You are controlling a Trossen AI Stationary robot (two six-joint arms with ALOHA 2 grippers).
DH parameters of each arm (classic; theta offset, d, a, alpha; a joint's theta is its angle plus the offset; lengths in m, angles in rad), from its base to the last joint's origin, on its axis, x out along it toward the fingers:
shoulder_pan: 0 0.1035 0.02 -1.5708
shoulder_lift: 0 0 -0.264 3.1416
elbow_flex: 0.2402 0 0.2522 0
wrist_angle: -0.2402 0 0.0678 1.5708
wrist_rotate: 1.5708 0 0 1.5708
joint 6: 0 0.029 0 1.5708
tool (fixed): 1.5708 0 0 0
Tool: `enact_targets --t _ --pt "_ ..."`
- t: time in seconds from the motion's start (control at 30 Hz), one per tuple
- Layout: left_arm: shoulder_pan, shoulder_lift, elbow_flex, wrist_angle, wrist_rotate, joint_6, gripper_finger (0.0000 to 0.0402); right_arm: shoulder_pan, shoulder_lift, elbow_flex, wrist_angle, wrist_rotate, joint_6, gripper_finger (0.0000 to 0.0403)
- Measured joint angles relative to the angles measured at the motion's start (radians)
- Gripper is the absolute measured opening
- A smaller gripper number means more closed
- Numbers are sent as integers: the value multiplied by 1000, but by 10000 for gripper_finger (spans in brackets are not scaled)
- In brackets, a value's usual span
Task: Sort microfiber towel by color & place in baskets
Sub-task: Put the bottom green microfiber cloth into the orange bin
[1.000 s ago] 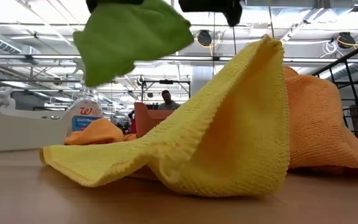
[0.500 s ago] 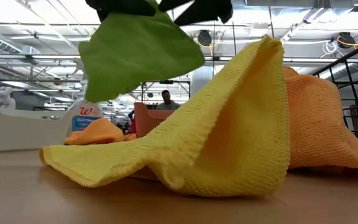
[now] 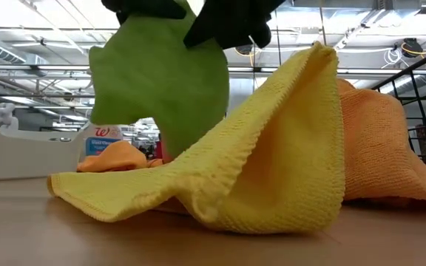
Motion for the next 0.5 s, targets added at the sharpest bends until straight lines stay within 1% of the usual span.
enact_targets --t 0.13,0.17,0.2,0.27,0.33,0.4,0.5 --pt "0 0 0 0 0 -1 11 0 0 0 2 -4 0 32" --pt "0 0 0 -1 1 -1 11 0 0 0 3 -10 -1 17" --pt "0 0 0 -5 5 -1 11 0 0 0 3 -19 -2 13" --pt "0 0 0 -8 16 -15 13 2 -2 0 2 -27 2 17" --pt "0 0 0 -15 16 -55 26 9 -4 0 1 -32 8 17" --pt "0 0 0 -25 16 -81 50 15 -4 0 2 -63 8 10" --pt "-5 0 0 -42 4 -115 101 29 -4 0 1 -95 8 5"
